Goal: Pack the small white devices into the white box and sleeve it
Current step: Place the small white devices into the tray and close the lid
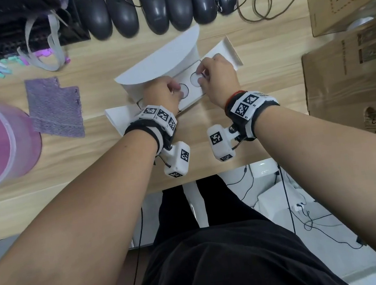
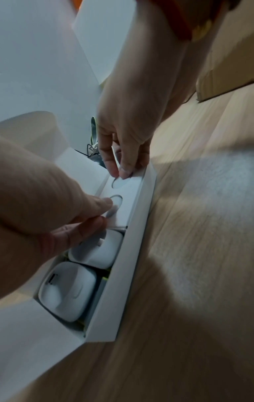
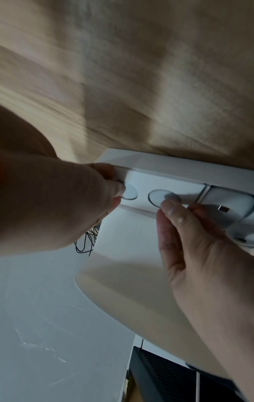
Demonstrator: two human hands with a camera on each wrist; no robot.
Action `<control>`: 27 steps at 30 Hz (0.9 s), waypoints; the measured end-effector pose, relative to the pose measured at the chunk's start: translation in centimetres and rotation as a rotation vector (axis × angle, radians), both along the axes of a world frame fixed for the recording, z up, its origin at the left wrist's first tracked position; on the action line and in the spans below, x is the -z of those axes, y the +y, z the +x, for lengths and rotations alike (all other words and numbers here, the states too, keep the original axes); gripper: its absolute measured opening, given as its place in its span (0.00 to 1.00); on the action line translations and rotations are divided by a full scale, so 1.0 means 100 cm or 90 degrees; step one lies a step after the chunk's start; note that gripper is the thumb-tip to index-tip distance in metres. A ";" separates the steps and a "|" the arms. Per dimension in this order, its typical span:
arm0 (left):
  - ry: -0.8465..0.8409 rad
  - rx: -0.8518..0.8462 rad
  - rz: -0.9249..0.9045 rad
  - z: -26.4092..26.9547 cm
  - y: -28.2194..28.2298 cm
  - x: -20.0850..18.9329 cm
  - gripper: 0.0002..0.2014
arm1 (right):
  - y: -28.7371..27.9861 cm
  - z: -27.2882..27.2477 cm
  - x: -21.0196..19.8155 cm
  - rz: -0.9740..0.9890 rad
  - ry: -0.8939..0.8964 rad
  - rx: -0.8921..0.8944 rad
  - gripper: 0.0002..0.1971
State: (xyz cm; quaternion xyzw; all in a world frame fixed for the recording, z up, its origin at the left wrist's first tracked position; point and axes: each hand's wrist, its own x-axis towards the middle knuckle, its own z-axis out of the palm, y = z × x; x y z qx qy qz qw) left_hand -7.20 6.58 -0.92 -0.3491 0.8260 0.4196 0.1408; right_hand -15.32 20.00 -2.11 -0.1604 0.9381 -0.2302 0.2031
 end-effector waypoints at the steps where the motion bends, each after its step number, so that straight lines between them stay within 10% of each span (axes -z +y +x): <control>1: -0.006 0.008 0.000 0.001 0.002 -0.001 0.05 | 0.001 0.001 -0.004 -0.012 0.010 -0.005 0.06; 10: 0.096 -0.030 0.019 0.010 -0.017 -0.026 0.11 | 0.039 0.008 -0.056 -0.171 0.192 0.129 0.13; 19: 0.200 0.008 -0.134 0.026 -0.052 -0.056 0.18 | 0.013 0.003 -0.026 -0.135 -0.210 0.003 0.34; 24: 0.066 -0.011 -0.322 0.047 -0.074 -0.060 0.24 | -0.004 0.022 -0.010 -0.081 -0.127 -0.017 0.43; 27: -0.025 -0.036 -0.217 0.058 -0.083 -0.056 0.33 | -0.012 0.035 -0.003 -0.037 -0.078 -0.035 0.36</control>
